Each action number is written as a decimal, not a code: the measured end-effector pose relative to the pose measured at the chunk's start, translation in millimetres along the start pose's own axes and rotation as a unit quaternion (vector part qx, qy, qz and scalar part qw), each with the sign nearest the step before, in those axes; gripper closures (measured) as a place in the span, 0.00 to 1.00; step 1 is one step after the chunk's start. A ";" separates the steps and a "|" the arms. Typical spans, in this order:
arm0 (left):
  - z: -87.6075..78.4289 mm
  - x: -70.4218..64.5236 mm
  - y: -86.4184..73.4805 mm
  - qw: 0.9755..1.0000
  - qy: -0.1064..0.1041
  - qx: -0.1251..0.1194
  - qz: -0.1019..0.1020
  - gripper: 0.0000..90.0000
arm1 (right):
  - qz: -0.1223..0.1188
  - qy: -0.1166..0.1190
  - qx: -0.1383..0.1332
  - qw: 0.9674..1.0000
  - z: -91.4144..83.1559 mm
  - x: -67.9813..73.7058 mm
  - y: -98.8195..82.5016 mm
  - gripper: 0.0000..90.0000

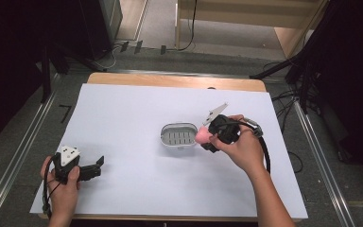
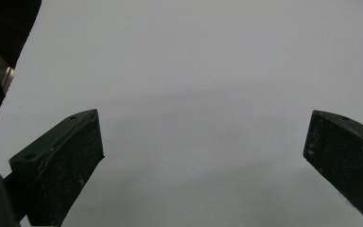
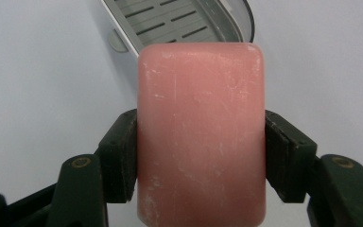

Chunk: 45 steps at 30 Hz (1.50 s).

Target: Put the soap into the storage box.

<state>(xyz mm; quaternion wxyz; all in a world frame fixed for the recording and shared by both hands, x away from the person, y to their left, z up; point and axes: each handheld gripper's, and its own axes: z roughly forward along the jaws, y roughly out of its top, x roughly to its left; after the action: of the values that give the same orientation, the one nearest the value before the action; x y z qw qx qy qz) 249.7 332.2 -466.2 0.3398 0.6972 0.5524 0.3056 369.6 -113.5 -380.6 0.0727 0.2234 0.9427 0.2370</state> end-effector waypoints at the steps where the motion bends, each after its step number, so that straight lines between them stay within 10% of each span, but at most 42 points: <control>1: 0.0 0.0 0.0 1.000 0.000 0.000 0.000 0.00 | 0.001 0.001 0.000 1.000 0.1 1.0 2.0 0.43; 28: 0.0 -0.1 0.0 1.000 -0.001 0.001 0.000 0.00 | -0.068 0.035 -0.012 0.997 21.9 3.9 42.1 0.43; 45: 0.2 0.3 0.1 1.000 -0.003 0.001 -0.001 0.00 | -0.134 0.060 -0.020 0.989 35.9 1.9 57.6 0.43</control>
<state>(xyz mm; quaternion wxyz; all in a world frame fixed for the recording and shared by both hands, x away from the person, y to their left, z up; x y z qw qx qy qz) 250.0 332.4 -466.2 0.3411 0.6979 0.5523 0.3026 398.9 -52.4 -384.5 0.0517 0.0788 0.9619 0.2567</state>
